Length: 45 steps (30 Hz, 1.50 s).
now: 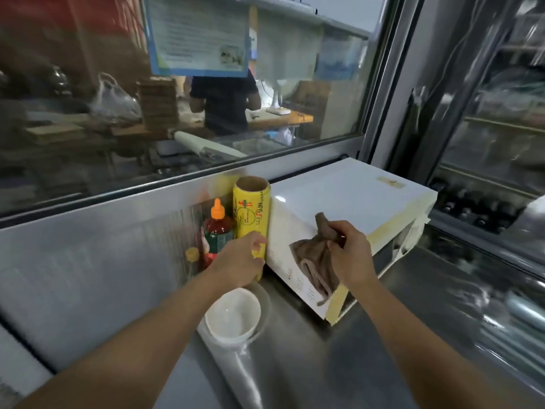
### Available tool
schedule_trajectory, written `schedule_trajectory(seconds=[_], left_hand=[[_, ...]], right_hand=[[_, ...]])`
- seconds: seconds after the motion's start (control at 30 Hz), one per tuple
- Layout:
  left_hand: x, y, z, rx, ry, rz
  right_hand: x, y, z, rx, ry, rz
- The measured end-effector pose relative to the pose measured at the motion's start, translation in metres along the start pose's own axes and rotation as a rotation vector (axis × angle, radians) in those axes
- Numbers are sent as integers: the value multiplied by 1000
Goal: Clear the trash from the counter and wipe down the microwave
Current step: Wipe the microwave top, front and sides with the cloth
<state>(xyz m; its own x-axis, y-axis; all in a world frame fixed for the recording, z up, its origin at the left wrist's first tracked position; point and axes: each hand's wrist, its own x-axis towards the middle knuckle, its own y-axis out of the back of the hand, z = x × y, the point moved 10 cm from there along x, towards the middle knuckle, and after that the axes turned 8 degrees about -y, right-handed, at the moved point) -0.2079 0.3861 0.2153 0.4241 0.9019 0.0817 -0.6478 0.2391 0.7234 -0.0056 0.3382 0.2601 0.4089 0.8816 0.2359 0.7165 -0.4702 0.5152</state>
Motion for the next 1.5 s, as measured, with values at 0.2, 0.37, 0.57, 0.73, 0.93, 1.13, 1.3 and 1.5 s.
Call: schedule_trajectory(seconds=[0.2, 0.37, 0.57, 0.73, 0.93, 1.13, 1.3, 1.5], left_hand=[[36, 8, -5, 84, -78, -12], [59, 7, -2, 141, -197, -14], [77, 20, 6, 250, -408, 8], [86, 26, 10, 305, -551, -18], [94, 51, 32, 357, -711, 114], [116, 69, 33, 392, -738, 181], [130, 69, 28, 409, -665, 171], [139, 50, 27, 494, -676, 73]], right_hand=[[36, 7, -13, -1, 93, 130], [43, -7, 33, -269, -25, 178], [29, -22, 5, -522, 133, 304], [14, -52, 17, -1017, 230, 181], [18, -49, 25, -1104, 200, 287], [55, -107, 0, -1070, 276, 233], [61, -122, -2, -1156, 400, 174], [40, -103, 18, -1208, 417, 252]])
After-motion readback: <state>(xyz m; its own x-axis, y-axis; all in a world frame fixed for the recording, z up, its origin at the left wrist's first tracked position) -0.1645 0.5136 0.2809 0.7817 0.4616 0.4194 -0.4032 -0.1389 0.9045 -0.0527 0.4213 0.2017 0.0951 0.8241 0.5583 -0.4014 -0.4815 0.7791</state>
